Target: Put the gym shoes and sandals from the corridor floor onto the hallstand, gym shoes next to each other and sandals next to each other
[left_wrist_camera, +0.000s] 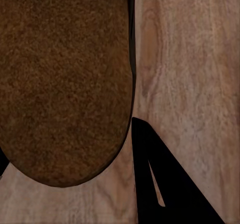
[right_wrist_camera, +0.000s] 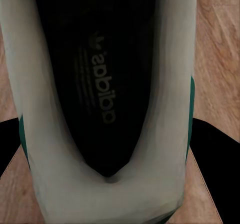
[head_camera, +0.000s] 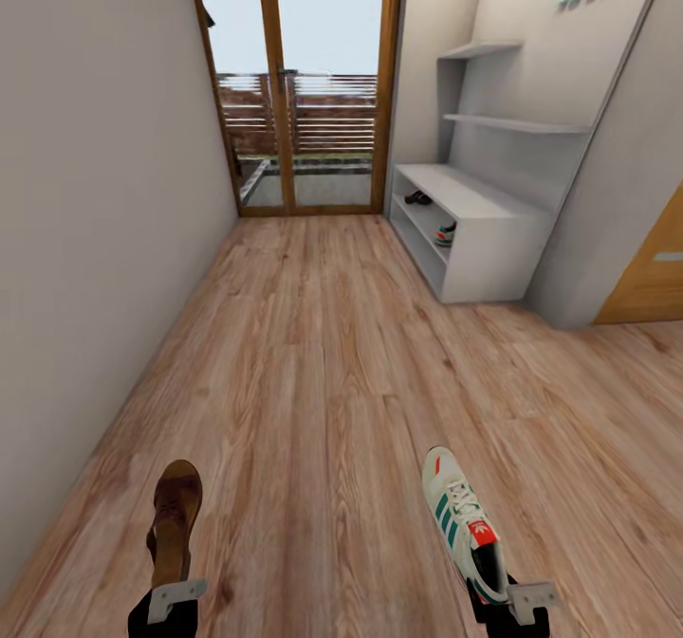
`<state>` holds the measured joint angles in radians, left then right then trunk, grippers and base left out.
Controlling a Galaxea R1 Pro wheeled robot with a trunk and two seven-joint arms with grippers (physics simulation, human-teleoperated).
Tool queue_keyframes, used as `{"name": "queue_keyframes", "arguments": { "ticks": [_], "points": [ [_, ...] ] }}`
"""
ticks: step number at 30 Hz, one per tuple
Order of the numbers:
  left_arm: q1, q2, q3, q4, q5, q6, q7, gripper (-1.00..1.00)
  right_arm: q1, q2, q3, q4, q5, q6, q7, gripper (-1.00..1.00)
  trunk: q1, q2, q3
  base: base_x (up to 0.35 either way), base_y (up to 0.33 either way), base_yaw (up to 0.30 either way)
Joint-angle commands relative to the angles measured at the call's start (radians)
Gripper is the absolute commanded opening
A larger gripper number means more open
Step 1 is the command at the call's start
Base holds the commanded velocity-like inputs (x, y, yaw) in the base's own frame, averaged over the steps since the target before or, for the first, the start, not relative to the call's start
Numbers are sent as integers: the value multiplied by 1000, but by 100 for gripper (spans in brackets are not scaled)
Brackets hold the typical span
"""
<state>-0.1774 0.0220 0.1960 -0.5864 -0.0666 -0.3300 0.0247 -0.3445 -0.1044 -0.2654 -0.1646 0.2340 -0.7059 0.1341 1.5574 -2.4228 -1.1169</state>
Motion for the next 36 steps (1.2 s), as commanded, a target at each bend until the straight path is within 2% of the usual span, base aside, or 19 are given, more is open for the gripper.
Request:
{"name": "queue_keyframes", "arguments": {
  "ticks": [1,6,15,36],
  "points": [
    [-1,0,2,0,-10,-3,3,-100,-1,0,-9,0,4,-3,7,-100,0,0,-1,339,0,0],
    [-1,0,2,0,-10,-3,3,-100,-1,0,-9,0,4,-3,7,-100,0,0,-1,339,0,59],
    [-1,0,3,0,-9,-3,3,-100,0,0,-9,0,4,-3,7,-100,0,0,-1,339,0,231],
    [-1,0,2,0,-9,-3,3,-100,0,0,-9,0,4,-3,6,-100,0,0,-1,339,0,8]
  ]
}}
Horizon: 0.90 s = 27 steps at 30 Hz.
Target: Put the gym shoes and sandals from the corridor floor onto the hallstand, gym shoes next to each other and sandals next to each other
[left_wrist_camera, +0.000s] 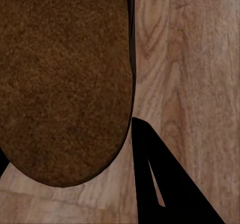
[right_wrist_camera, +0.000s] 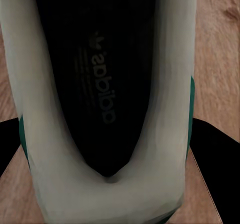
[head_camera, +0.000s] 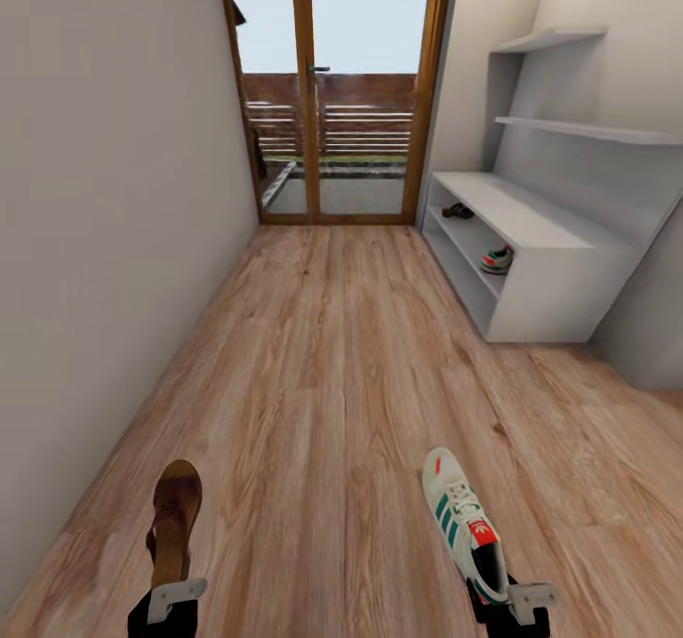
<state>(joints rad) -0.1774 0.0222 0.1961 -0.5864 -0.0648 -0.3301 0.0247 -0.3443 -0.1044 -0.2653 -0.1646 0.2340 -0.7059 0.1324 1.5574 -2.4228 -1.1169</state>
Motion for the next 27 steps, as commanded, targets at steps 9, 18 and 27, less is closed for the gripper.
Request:
{"name": "queue_keyframes", "arguments": {
  "ticks": [9,18,27],
  "points": [
    [-1,0,2,0,-10,-3,3,-100,-1,0,-9,0,4,-3,7,-100,0,0,-1,339,0,0],
    [-1,0,3,0,-10,-3,3,-100,-1,0,-9,0,4,-3,7,-100,0,0,-1,339,0,0],
    [-1,0,3,0,-9,-3,3,-100,-1,0,-9,0,4,-3,7,-100,0,0,-1,332,52,0]
  ]
}}
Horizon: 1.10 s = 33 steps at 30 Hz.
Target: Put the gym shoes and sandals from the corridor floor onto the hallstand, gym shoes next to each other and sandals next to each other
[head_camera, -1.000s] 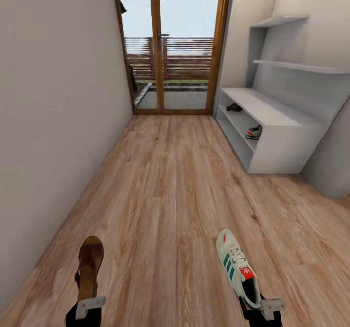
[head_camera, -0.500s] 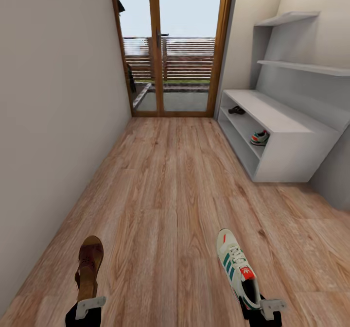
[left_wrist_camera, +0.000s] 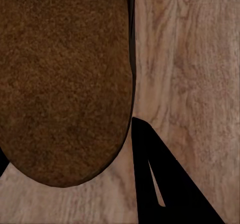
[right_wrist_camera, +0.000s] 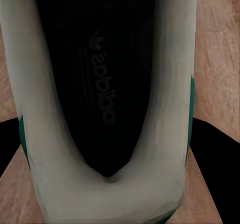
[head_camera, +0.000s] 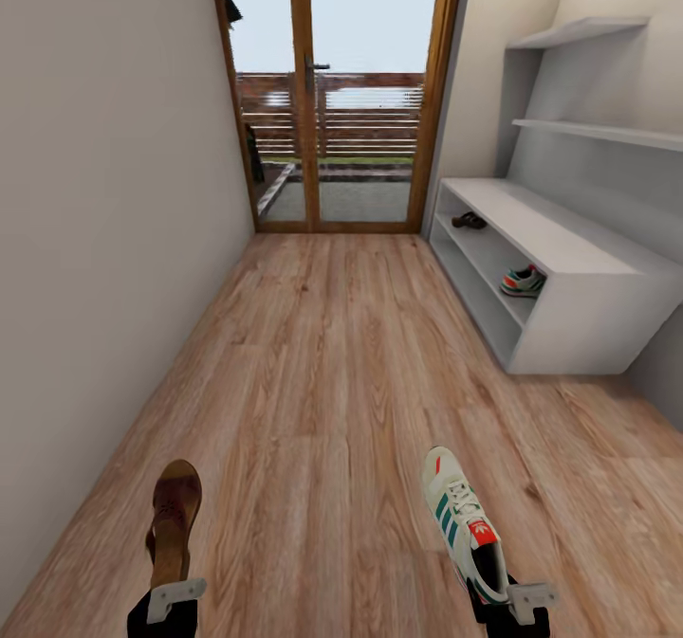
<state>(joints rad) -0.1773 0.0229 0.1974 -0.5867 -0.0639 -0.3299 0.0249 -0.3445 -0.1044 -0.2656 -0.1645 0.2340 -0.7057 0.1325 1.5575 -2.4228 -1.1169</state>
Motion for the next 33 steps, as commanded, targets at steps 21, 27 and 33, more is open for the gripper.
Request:
{"name": "queue_keyframes", "arguments": {
  "ticks": [21,27,33],
  "points": [
    [-1,-1,1,1,-11,-3,3,-100,-1,0,-9,0,4,-3,7,-100,0,0,-1,306,130,0],
    [-1,-1,1,1,-11,-3,3,-100,-1,0,-9,0,4,-3,7,-100,0,0,-1,312,106,0],
    [-1,-1,0,1,-11,-3,3,-100,0,0,-9,0,4,-3,7,-100,0,0,-1,312,106,0]
  ]
}}
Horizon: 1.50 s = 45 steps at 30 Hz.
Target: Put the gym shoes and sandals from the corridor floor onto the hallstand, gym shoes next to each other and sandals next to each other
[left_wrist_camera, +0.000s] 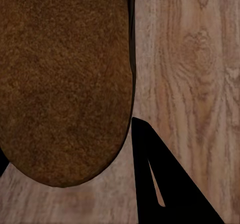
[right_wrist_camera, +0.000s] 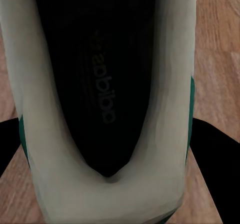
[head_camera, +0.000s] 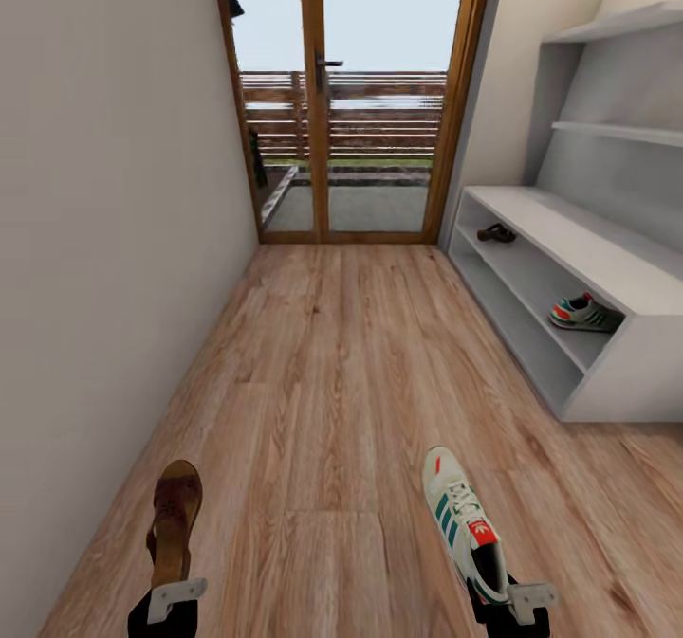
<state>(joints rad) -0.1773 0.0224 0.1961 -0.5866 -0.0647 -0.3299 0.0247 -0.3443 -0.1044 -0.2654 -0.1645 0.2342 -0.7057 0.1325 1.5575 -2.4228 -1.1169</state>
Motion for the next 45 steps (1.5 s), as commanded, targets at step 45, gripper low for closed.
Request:
{"name": "queue_keyframes", "arguments": {
  "ticks": [45],
  "points": [
    [-1,-1,2,1,-10,-3,3,-100,0,0,-9,0,4,-3,7,-100,0,0,-1,324,54,0]
  ]
}}
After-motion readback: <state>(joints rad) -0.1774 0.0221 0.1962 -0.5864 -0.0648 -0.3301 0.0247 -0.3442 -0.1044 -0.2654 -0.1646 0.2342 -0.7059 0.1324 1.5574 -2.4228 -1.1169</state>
